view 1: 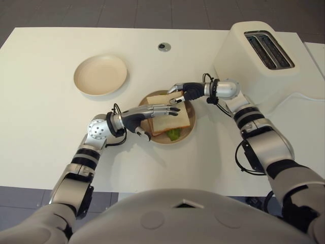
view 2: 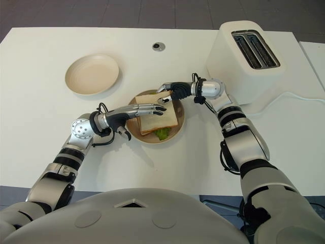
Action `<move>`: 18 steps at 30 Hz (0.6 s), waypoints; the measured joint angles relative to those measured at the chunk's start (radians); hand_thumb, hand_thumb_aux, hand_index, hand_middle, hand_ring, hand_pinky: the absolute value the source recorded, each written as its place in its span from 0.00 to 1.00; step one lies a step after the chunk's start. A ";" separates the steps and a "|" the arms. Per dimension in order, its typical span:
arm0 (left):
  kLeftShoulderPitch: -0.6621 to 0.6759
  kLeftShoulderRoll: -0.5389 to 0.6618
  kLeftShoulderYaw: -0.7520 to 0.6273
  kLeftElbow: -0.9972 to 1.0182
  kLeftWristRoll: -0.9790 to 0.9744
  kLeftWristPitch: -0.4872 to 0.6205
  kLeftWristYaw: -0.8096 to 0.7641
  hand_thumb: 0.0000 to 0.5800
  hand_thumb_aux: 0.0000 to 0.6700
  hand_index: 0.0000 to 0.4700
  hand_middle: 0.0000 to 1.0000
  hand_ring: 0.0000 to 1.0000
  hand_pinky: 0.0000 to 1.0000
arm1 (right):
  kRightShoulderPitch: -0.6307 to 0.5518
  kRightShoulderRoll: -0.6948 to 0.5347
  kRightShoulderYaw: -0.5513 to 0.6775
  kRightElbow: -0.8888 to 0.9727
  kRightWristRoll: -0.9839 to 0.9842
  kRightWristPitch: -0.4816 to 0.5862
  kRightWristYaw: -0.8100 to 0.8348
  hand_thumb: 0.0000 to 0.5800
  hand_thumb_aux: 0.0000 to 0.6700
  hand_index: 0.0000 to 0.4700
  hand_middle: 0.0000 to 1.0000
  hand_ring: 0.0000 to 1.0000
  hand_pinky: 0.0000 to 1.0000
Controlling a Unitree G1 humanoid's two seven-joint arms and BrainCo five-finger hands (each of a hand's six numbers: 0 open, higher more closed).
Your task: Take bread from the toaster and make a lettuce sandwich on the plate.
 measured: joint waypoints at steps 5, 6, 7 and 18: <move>-0.052 0.025 -0.046 0.050 0.148 -0.023 0.149 0.00 0.00 0.00 0.00 0.00 0.00 | 0.006 -0.002 -0.014 0.000 -0.002 -0.005 -0.019 0.00 0.00 0.00 1.00 1.00 1.00; -0.057 0.031 -0.059 0.058 0.159 -0.031 0.173 0.00 0.00 0.00 0.00 0.00 0.00 | 0.015 0.001 -0.021 -0.009 0.007 -0.006 -0.010 0.00 0.00 0.00 0.87 0.87 0.87; -0.059 0.034 -0.070 0.062 0.162 -0.036 0.191 0.00 0.00 0.00 0.00 0.00 0.00 | 0.027 0.000 -0.027 -0.017 0.024 -0.006 -0.006 0.00 0.00 0.00 0.76 0.76 0.76; -0.106 0.069 -0.143 0.076 0.155 -0.057 0.275 0.72 0.47 0.47 0.00 0.00 0.00 | 0.107 0.037 -0.167 -0.101 0.076 0.010 -0.046 0.00 0.00 0.00 0.55 0.55 0.55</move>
